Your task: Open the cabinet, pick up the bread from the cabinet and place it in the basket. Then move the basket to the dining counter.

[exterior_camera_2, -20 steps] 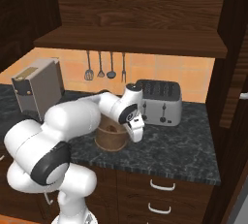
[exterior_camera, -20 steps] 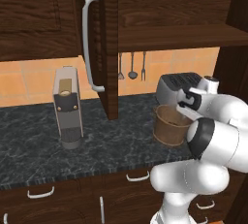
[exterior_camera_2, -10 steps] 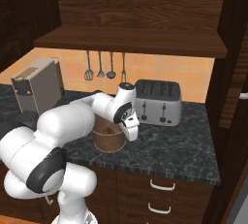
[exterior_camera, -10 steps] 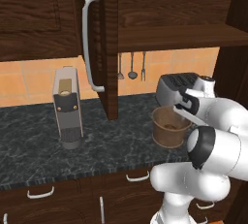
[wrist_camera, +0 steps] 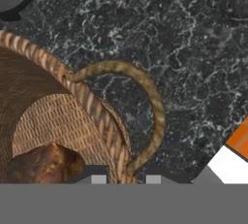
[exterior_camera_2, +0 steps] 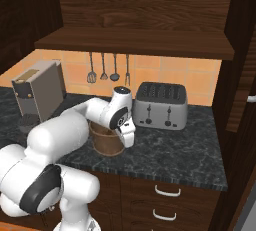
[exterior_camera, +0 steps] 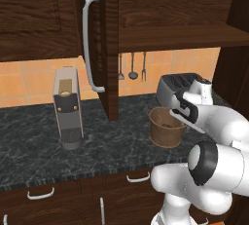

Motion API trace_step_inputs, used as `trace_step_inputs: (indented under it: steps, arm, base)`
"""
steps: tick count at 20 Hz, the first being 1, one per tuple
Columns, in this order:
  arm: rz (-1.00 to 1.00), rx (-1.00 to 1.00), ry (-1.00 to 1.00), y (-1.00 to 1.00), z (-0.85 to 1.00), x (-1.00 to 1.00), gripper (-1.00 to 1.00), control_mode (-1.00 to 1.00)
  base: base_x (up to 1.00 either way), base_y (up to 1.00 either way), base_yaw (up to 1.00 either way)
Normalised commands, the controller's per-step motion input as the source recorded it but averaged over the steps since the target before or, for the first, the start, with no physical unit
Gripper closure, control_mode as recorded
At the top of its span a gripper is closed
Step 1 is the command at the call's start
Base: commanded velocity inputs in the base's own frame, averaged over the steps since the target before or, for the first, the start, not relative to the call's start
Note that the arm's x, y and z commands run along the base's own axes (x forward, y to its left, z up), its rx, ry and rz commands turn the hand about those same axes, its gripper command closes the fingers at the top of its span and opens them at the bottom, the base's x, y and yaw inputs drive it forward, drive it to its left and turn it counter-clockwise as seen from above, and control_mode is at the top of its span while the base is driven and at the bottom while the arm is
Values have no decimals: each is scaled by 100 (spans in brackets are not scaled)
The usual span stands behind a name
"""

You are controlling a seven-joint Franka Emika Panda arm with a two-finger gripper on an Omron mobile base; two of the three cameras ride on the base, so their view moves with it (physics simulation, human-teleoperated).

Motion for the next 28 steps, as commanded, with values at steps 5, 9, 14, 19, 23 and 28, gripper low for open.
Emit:
trace_step_inputs:
  steps: [5, 9, 14, 19, 23, 28]
  arm:
    - [0, 0, -7, 13, 45, -47, 100, -100]
    - [0, 0, -18, 7, 60, -62, 100, -100]
    - [-5, 2, -21, 20, 58, -61, 100, -100]
    - [-9, 1, -3, 22, 80, -39, 100, -100]
    - [-7, 5, 9, 11, 73, -22, 100, -100]
    - [-1, 11, 4, 7, 45, -15, 100, -100]
  base:
    - [0, 0, 0]
    - [0, 0, 0]
    - [0, 0, 0]
    - [0, 0, 0]
    - [0, 0, 0]
    - [0, 0, 0]
